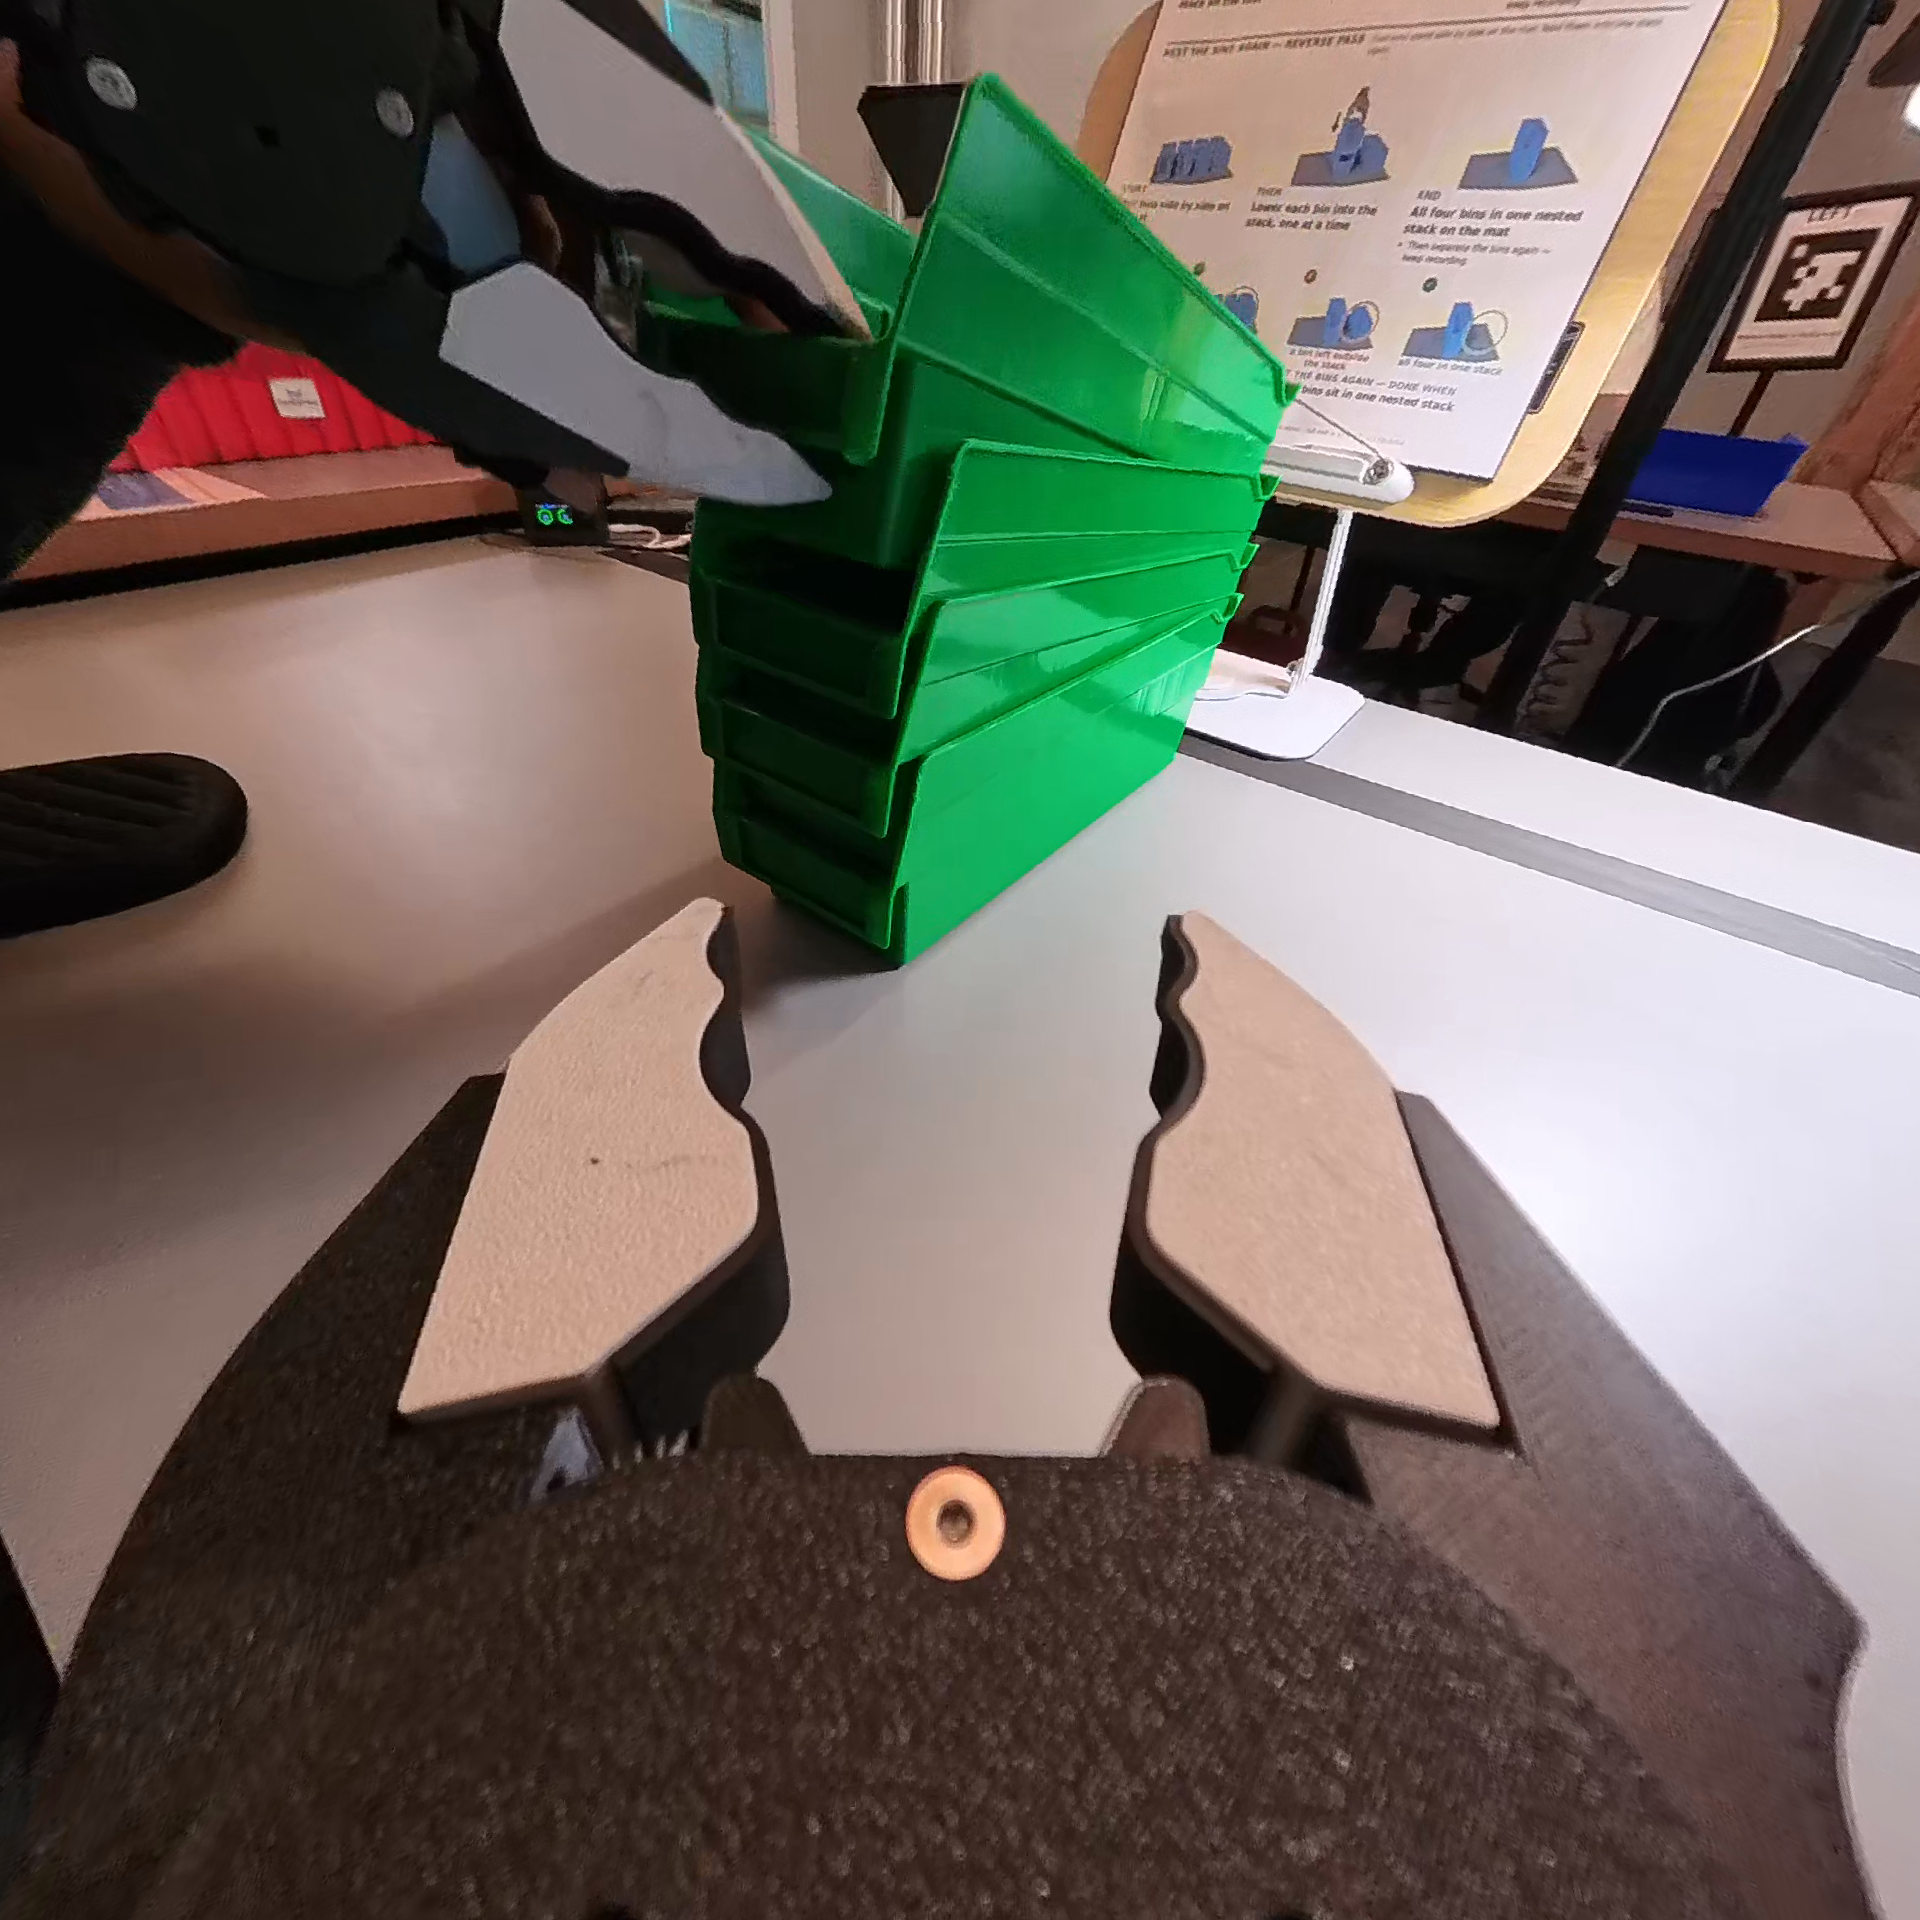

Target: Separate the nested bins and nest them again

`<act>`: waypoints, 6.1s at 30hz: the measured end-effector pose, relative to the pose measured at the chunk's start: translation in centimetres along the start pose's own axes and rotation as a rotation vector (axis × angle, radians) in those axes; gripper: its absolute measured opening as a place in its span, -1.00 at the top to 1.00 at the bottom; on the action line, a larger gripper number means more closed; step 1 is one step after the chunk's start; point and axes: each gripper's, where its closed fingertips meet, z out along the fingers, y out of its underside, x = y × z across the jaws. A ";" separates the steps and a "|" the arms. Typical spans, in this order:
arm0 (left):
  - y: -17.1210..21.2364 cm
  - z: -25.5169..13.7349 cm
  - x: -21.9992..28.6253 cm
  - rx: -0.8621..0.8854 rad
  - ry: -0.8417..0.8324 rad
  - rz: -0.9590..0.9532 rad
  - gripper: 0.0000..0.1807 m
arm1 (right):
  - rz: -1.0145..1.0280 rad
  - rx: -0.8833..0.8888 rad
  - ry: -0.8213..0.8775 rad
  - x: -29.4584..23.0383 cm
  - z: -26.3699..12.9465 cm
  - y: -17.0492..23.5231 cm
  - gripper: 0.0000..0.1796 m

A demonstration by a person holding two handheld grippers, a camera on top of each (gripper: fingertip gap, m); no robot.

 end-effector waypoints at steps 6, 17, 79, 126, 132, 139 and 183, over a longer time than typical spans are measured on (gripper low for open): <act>0.3 0.5 1.9 0.025 0.127 -0.113 0.52 | 0.010 0.008 0.003 0.0 -0.3 0.1 0.16; 0.0 -7.5 -1.4 0.405 0.127 -0.635 0.39 | 0.013 0.009 0.034 0.7 -0.9 0.4 0.16; 17.5 -11.7 11.2 0.174 -0.236 -1.121 0.39 | -0.802 -0.173 -0.094 -6.1 11.0 -8.0 0.38; 16.6 -12.2 10.8 0.254 -0.219 -1.101 0.40 | -1.107 -0.483 -0.331 -5.5 19.0 -14.2 0.59; 16.6 -12.5 10.7 0.265 -0.228 -1.100 0.40 | -1.185 -0.414 -0.236 -4.6 16.5 -16.7 0.63; 16.5 -12.5 10.6 0.269 -0.230 -1.103 0.41 | -1.182 -0.422 -0.101 -0.4 10.2 -13.2 0.66; 15.6 -11.4 11.1 0.235 -0.196 -1.034 0.44 | -0.616 -0.359 -0.111 3.6 5.9 4.5 0.45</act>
